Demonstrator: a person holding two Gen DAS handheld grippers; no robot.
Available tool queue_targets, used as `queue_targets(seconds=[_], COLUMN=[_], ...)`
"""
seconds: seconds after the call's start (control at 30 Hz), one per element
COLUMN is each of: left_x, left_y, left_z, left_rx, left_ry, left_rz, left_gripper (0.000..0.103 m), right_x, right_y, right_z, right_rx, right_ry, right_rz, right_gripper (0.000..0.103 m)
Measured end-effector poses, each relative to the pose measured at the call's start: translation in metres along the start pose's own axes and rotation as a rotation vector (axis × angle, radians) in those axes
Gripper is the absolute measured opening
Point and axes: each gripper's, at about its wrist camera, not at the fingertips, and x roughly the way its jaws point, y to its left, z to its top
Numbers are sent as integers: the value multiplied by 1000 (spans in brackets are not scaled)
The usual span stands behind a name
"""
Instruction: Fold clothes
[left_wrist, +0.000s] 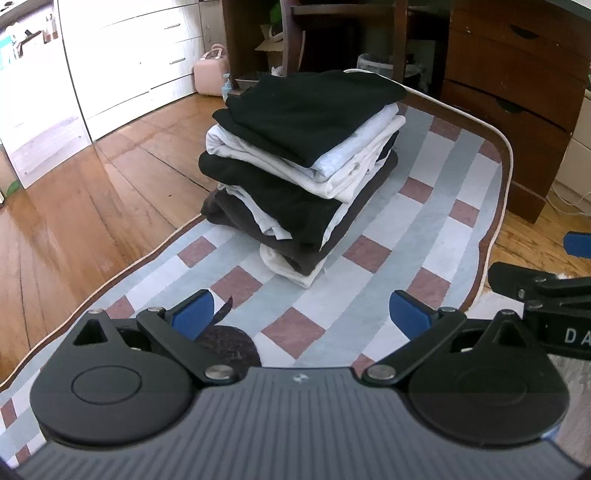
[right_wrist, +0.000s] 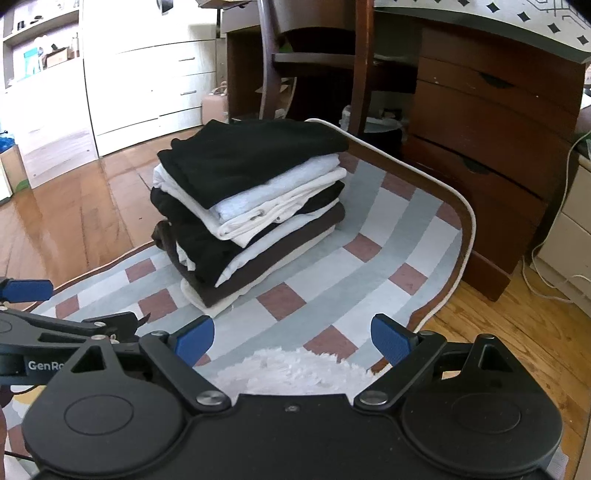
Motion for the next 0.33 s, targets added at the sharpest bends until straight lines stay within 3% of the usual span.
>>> queue_targets(seconds=[0.33], left_x=[-2], left_y=[16], left_z=[-6], left_rx=[-27], left_ry=[1], left_rz=[6], left_gripper=[103], right_x=[-2], right_y=[16], right_z=[-3], right_rx=[-29], right_ry=[-1], right_rz=[16], right_gripper=[94])
